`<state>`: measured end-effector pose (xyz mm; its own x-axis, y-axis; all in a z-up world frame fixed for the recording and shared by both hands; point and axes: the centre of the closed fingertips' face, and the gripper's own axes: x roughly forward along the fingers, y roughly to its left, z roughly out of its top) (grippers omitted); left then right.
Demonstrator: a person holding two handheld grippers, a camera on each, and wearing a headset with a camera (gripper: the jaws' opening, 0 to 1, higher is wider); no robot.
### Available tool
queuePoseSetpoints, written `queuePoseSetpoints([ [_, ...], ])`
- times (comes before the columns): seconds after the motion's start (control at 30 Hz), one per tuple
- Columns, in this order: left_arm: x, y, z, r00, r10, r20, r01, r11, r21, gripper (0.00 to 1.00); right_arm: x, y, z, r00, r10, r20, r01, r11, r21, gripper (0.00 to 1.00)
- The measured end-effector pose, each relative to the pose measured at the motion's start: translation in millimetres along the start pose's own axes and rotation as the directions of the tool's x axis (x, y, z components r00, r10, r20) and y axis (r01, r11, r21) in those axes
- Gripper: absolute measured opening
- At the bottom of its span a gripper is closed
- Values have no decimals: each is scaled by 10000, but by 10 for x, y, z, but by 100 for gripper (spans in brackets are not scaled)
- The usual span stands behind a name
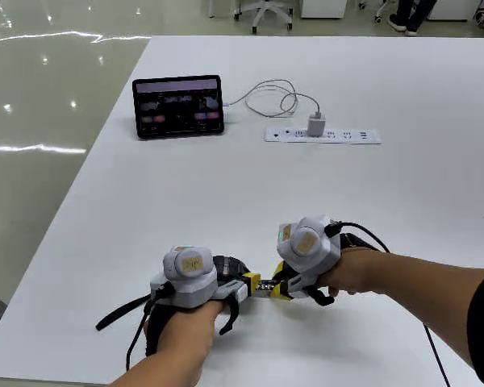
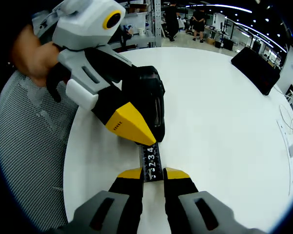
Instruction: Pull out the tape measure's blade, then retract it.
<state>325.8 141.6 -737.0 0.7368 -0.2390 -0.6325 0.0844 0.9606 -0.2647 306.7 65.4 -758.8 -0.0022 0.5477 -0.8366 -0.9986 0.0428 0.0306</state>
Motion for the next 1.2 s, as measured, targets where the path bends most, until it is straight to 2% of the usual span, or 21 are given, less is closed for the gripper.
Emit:
queuePoseSetpoints([
  [0.83,-8,5,7,10000,-20,33,20,10000,-63,63,89,10,147,9993,172,336,-175,9998,85,12],
  [1.2,-2,5,13,10000,-14,48,14,10000,-61,63,76,5,126,9991,201,382,-203,9998,65,12],
])
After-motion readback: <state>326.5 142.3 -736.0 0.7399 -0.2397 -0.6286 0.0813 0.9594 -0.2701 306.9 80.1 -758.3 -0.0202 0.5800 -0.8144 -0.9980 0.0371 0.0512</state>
